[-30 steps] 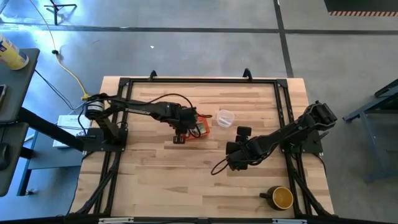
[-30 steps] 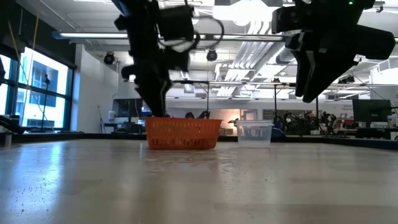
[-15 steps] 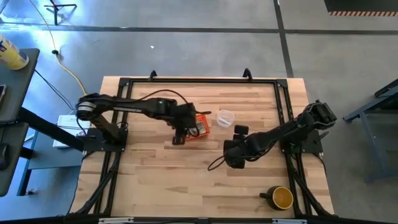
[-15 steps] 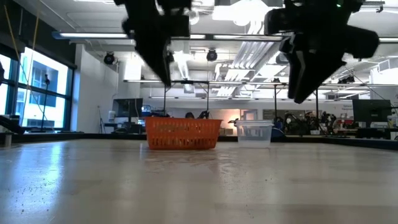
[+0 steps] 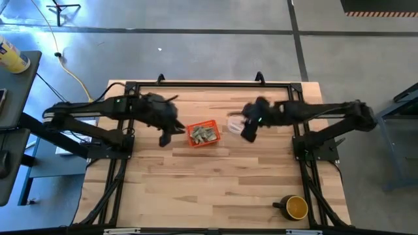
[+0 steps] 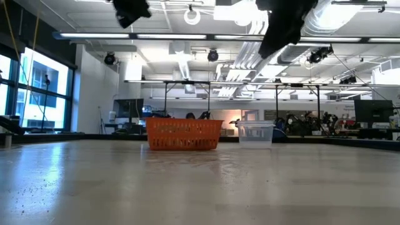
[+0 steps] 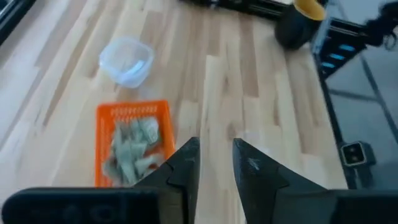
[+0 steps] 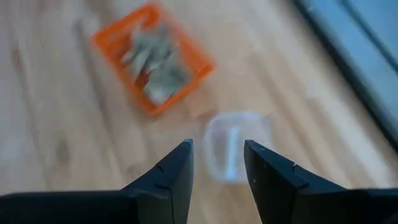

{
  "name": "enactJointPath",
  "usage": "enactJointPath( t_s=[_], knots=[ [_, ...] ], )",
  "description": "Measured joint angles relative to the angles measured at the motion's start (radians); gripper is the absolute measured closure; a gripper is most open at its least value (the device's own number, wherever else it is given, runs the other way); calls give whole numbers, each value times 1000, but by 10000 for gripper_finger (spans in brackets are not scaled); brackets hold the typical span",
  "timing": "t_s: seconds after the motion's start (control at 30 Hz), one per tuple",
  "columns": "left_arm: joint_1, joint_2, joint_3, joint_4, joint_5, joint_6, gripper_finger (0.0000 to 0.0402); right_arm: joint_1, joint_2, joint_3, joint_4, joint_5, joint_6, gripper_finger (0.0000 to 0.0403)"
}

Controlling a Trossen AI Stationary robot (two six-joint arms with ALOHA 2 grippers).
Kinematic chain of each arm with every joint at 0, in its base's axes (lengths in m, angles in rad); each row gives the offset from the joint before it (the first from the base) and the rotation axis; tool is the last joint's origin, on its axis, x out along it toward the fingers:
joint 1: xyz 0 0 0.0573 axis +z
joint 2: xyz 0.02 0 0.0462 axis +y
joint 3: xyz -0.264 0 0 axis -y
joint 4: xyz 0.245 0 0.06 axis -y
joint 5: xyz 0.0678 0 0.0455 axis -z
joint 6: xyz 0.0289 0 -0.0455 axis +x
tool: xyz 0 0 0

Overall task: Pick and place Stevia / Truvia into bins
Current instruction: Return to home position

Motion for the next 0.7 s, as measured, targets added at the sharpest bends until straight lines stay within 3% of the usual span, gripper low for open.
enactJointPath(
  t_s=[0.17, 0.3, 0.4, 0.6, 0.7],
  knots=[
    [9, -143, -160, -29, -101, -138, 280, -89, -122, 0, -23, 122, -17, 269],
    [9, -214, -201, -112, -68, -317, 278, -122, -212, 0, -40, 141, 39, 269],
    [-16, -245, -203, -103, 11, -365, 279, -127, -280, 0, -49, 19, 193, 269],
    [-115, -267, -203, 130, 33, -179, 280, -119, -376, 0, 56, -319, 26, 269],
    [-116, -266, -223, 194, -10, -138, 278, -119, -420, -43, 77, -341, 26, 269]
  ],
)
